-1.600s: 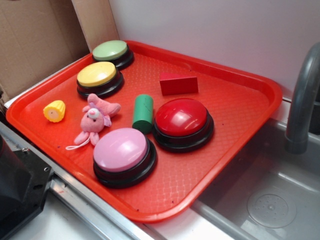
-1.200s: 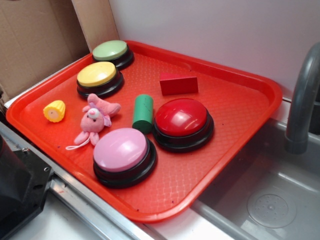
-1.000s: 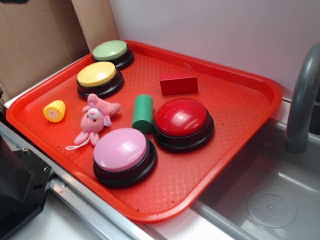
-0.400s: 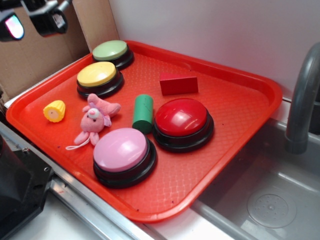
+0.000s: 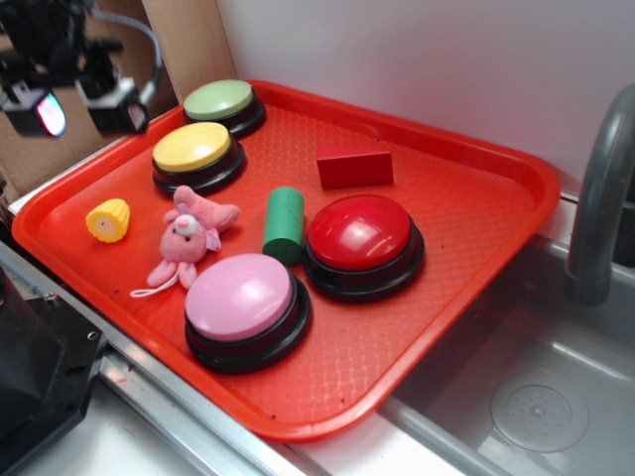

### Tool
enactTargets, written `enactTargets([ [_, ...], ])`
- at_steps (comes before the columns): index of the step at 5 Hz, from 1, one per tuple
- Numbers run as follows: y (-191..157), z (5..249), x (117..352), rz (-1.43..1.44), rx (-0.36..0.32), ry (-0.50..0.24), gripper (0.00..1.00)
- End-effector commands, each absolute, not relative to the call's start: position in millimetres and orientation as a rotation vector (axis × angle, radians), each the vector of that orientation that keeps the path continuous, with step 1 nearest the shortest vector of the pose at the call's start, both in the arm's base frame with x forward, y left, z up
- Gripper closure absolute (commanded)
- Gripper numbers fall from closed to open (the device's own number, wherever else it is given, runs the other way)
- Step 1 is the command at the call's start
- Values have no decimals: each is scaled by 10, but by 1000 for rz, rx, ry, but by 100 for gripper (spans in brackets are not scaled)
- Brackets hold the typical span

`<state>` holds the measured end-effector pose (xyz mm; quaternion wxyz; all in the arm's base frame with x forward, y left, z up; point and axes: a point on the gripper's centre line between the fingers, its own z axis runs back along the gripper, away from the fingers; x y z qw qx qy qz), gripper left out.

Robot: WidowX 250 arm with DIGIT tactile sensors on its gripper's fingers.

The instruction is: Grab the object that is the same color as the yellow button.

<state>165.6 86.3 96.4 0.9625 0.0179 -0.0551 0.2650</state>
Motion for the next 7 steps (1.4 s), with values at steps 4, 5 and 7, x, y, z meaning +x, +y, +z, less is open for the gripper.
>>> enactTargets([
  [4,1247,148,1535,522,67,-101,0],
  [5,1142,180,1490,509,6,-97,0],
  [7,1083,219,1407,506,-29,-85,0],
])
